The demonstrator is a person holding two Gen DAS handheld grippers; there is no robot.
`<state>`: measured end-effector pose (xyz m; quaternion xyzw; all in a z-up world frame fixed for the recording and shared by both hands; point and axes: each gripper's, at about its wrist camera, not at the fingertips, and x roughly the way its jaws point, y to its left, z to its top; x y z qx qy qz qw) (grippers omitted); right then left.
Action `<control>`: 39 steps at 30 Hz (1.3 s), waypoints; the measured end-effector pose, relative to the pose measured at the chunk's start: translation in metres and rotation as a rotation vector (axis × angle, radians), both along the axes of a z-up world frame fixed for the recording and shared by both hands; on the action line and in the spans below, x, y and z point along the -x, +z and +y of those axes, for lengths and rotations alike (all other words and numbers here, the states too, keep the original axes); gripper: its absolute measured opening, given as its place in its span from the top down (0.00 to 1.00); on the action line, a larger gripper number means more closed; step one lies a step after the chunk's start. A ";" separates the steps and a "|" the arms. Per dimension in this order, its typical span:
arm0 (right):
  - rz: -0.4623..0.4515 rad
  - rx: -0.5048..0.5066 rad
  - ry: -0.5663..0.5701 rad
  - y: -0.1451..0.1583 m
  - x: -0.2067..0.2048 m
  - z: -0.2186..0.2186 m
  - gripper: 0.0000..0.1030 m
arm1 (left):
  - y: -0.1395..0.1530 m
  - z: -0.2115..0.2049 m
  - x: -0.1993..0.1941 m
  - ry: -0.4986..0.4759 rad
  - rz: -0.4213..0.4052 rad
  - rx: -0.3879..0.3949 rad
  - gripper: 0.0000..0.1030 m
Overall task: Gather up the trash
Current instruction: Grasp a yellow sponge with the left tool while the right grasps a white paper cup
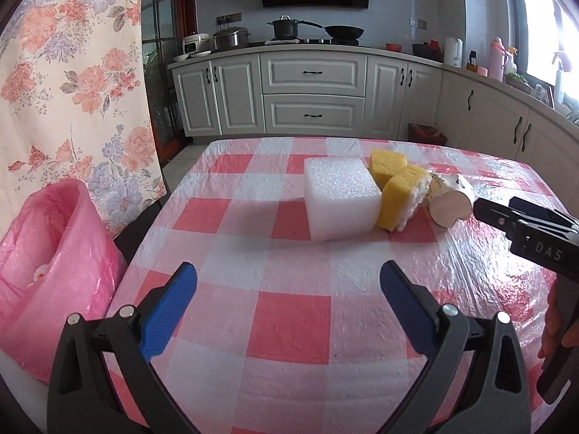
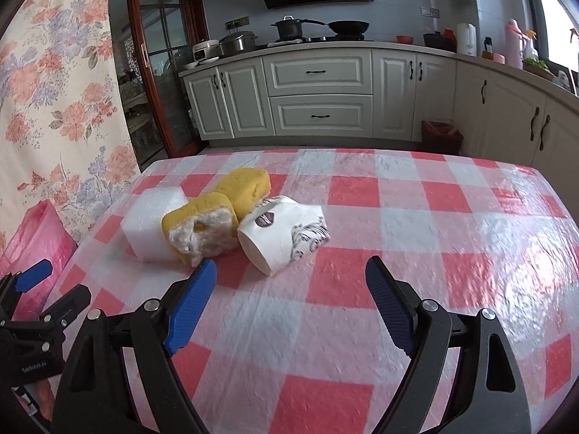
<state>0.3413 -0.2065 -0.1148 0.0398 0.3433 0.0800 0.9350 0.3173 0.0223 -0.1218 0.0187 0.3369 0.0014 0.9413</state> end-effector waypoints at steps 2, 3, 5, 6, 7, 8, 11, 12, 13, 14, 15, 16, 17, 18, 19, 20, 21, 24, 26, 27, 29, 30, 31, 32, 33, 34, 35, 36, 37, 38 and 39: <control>0.006 0.005 0.005 -0.001 -0.009 0.003 0.22 | 0.000 0.001 -0.005 -0.002 0.001 0.006 0.05; 0.007 0.006 0.006 -0.001 -0.014 0.004 0.22 | 0.000 0.001 -0.008 -0.003 0.001 0.008 0.05; 0.006 0.006 0.002 -0.001 -0.021 0.004 0.22 | 0.001 0.000 -0.014 -0.007 -0.003 0.019 0.05; 0.007 0.004 0.000 -0.001 -0.024 0.003 0.22 | 0.002 0.000 -0.017 -0.008 -0.006 0.026 0.05; 0.009 -0.002 -0.002 -0.001 -0.028 0.003 0.22 | 0.003 -0.001 -0.019 -0.011 -0.011 0.034 0.05; 0.012 -0.005 -0.004 -0.001 -0.032 0.002 0.22 | 0.004 -0.003 -0.021 -0.013 -0.014 0.038 0.05; 0.032 -0.016 -0.008 -0.005 -0.044 0.001 0.22 | 0.008 -0.010 -0.028 -0.033 -0.026 0.044 0.05; 0.046 -0.018 -0.008 -0.007 -0.048 0.001 0.22 | 0.008 -0.012 -0.030 -0.041 -0.027 0.042 0.05; 0.051 -0.017 -0.010 -0.008 -0.050 0.002 0.22 | 0.009 -0.014 -0.032 -0.048 -0.029 0.039 0.05; 0.058 -0.021 -0.008 -0.010 -0.052 0.001 0.22 | 0.009 -0.016 -0.033 -0.054 -0.031 0.036 0.05; 0.066 -0.027 -0.003 -0.012 -0.054 0.001 0.23 | 0.009 -0.019 -0.034 -0.060 -0.033 0.031 0.05; 0.075 -0.029 0.001 -0.014 -0.055 0.001 0.23 | 0.009 -0.021 -0.035 -0.067 -0.034 0.027 0.05; 0.086 -0.032 0.005 -0.016 -0.056 0.000 0.25 | 0.009 -0.022 -0.036 -0.072 -0.034 0.027 0.05; 0.087 -0.050 0.012 -0.016 -0.057 -0.002 0.35 | 0.009 -0.023 -0.037 -0.075 -0.034 0.028 0.05; 0.088 -0.053 0.017 -0.016 -0.057 -0.003 0.36 | 0.009 -0.025 -0.039 -0.079 -0.034 0.031 0.05; 0.085 -0.044 0.018 -0.016 -0.056 -0.003 0.36 | 0.010 -0.027 -0.039 -0.083 -0.035 0.035 0.05; 0.078 -0.040 0.018 -0.015 -0.054 -0.004 0.36 | 0.011 -0.029 -0.041 -0.087 -0.038 0.039 0.05; 0.059 -0.027 0.005 -0.012 -0.044 -0.015 0.37 | 0.014 -0.040 -0.044 -0.110 -0.052 0.040 0.05; 0.059 -0.029 -0.022 -0.013 -0.037 -0.027 0.37 | 0.016 -0.052 -0.047 -0.133 -0.062 0.035 0.05; 0.058 -0.034 -0.039 -0.013 -0.032 -0.036 0.37 | 0.017 -0.058 -0.050 -0.143 -0.067 0.031 0.05; 0.054 -0.034 -0.069 -0.013 -0.025 -0.051 0.37 | 0.019 -0.072 -0.055 -0.170 -0.081 0.027 0.05; 0.052 -0.029 -0.086 -0.013 -0.021 -0.059 0.37 | 0.020 -0.078 -0.058 -0.181 -0.085 0.025 0.05; 0.051 -0.027 -0.099 -0.013 -0.017 -0.065 0.37 | 0.021 -0.087 -0.062 -0.195 -0.091 0.018 0.08; 0.052 -0.028 -0.110 -0.013 -0.014 -0.072 0.37 | 0.021 -0.092 -0.064 -0.205 -0.091 0.012 0.12; 0.052 -0.032 -0.120 -0.013 -0.011 -0.077 0.37 | 0.021 -0.099 -0.068 -0.220 -0.089 0.004 0.14; 0.049 -0.038 -0.135 -0.013 -0.006 -0.085 0.37 | 0.021 -0.107 -0.073 -0.236 -0.088 -0.012 0.18; 0.047 -0.041 -0.146 -0.014 -0.003 -0.091 0.37 | 0.020 -0.113 -0.076 -0.246 -0.089 -0.025 0.21; 0.046 -0.043 -0.152 -0.014 -0.001 -0.094 0.37 | 0.019 -0.118 -0.080 -0.258 -0.088 -0.039 0.22; 0.043 -0.047 -0.158 -0.014 0.002 -0.097 0.37 | 0.017 -0.123 -0.084 -0.269 -0.084 -0.053 0.25; 0.042 -0.050 -0.163 -0.014 0.005 -0.100 0.37 | 0.015 -0.126 -0.087 -0.273 -0.080 -0.064 0.26; 0.039 -0.054 -0.167 -0.014 0.008 -0.103 0.37 | 0.012 -0.129 -0.091 -0.276 -0.075 -0.076 0.26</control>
